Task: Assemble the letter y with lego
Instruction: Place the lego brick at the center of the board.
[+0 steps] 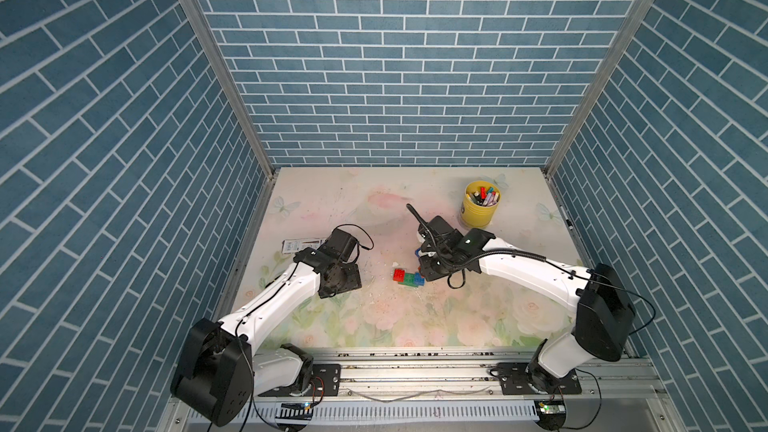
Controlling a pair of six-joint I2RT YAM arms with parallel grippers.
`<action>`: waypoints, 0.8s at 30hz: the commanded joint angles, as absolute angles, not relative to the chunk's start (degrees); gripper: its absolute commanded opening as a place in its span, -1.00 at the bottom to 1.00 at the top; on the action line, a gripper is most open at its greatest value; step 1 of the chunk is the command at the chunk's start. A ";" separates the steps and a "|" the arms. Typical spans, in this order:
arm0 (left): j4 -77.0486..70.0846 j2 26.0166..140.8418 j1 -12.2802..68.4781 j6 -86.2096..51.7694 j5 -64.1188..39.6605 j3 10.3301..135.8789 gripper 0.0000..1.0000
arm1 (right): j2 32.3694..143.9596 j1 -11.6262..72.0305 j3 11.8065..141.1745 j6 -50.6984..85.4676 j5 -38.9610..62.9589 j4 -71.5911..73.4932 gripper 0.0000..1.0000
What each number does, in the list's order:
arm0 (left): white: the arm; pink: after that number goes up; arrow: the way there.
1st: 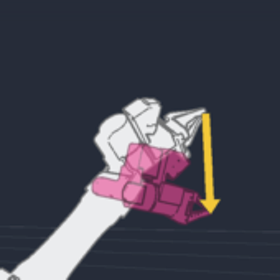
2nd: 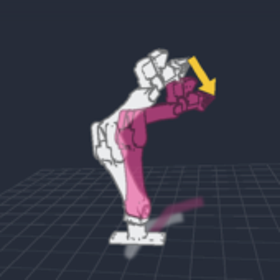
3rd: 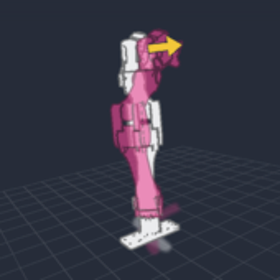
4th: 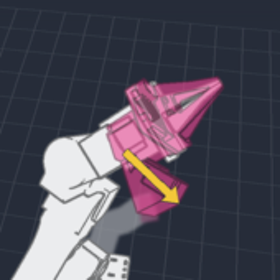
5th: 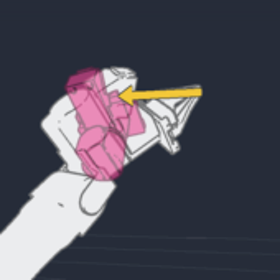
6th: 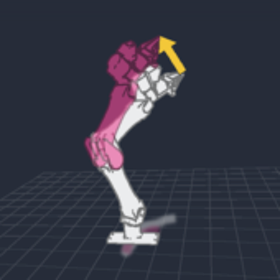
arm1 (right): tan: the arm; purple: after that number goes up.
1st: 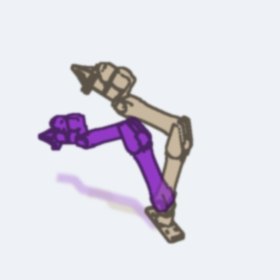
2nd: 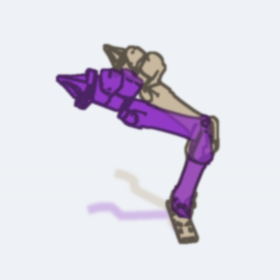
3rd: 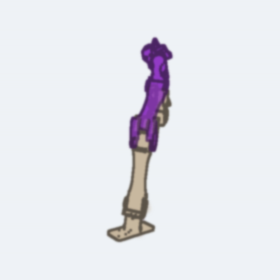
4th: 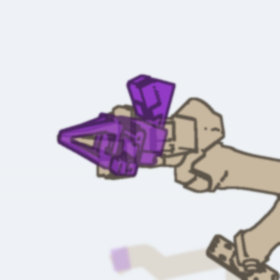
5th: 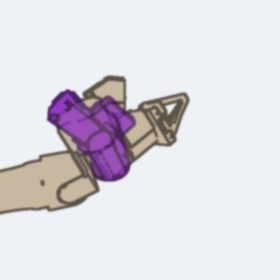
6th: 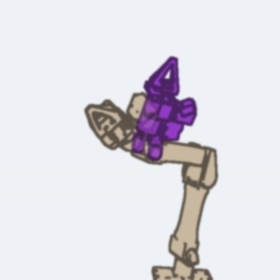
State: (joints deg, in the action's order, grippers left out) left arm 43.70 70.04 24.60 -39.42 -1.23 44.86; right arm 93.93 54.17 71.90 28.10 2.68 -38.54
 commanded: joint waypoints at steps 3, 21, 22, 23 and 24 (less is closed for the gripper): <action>42.02 69.15 21.69 -39.94 -3.91 42.57 0.43 | 101.82 58.69 78.43 25.31 6.62 -39.90 -0.52; 40.87 69.35 17.85 -39.38 -5.49 40.17 0.44 | 119.56 61.09 93.68 25.36 7.83 -45.13 -0.49; 41.08 69.36 17.76 -39.30 -5.45 40.21 0.44 | 120.26 61.13 94.16 25.10 8.08 -45.42 -0.49; 41.13 69.27 17.69 -39.27 -5.37 40.21 0.44 | 120.83 61.11 94.72 24.97 8.04 -45.82 -0.49; 41.20 69.27 17.61 -39.27 -5.20 40.17 0.44 | 121.53 61.11 95.23 24.96 7.76 -46.15 -0.49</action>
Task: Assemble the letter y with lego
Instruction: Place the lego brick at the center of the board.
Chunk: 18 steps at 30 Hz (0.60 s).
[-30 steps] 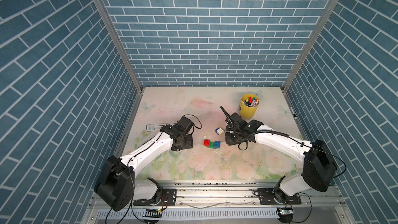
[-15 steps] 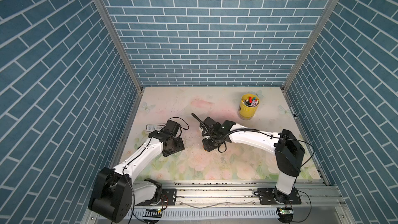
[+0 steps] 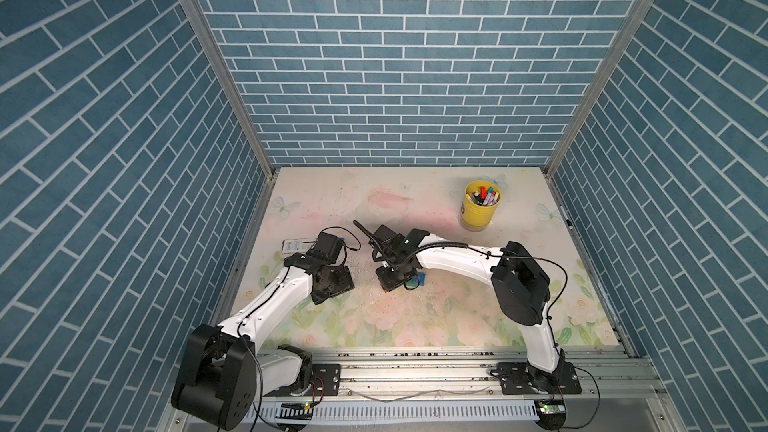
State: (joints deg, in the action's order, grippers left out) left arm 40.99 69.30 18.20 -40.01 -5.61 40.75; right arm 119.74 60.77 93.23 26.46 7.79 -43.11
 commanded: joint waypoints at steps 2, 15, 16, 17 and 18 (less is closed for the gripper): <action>41.32 69.18 17.49 -39.11 -5.10 40.18 0.44 | 122.66 61.06 96.31 24.69 7.67 -47.15 -0.48; 40.00 70.99 17.22 -38.74 -6.12 39.12 0.44 | 120.39 61.12 96.81 23.32 7.57 -47.78 -0.03; 39.82 71.09 17.20 -38.67 -6.47 39.28 0.44 | 119.32 61.12 96.33 23.00 7.54 -47.53 -0.04; 39.64 71.10 17.23 -38.69 -6.69 39.29 0.44 | 118.19 61.12 95.75 22.73 7.64 -47.28 -0.04; 39.48 71.11 17.19 -38.54 -7.10 39.27 0.44 | 116.81 61.08 95.17 22.32 7.73 -47.06 -0.04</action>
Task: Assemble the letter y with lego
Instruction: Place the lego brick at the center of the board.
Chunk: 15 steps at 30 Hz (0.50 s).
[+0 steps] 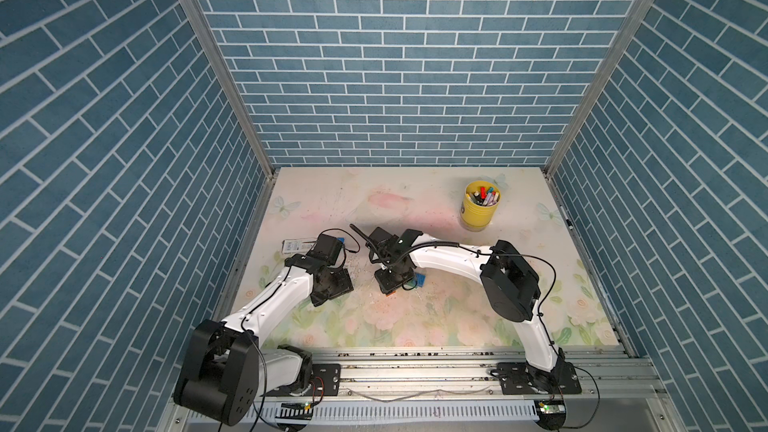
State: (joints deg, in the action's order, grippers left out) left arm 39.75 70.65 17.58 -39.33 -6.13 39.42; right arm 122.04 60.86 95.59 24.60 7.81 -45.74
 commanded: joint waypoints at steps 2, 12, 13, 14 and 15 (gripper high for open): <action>39.14 71.02 17.23 -38.03 -8.00 39.38 0.44 | 113.78 60.95 93.96 21.01 7.38 -47.10 -0.06; 34.34 69.17 19.97 -37.39 -14.68 38.07 0.44 | 106.06 54.79 85.85 14.76 6.41 -46.42 0.03; 34.13 69.13 20.24 -37.55 -15.03 37.95 0.44 | 106.17 54.59 85.71 13.73 6.80 -46.51 0.04; 34.02 69.22 20.42 -37.76 -15.29 37.65 0.44 | 106.19 54.54 85.18 12.80 7.06 -46.03 0.07; 33.95 69.14 20.70 -38.01 -15.27 37.38 0.44 | 106.18 54.42 84.42 11.93 7.78 -45.15 0.09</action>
State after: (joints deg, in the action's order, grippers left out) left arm 34.81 69.76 19.94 -37.91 -13.45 38.59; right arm 105.93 54.13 86.26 17.15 7.09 -45.21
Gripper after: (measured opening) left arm 0.719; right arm 0.540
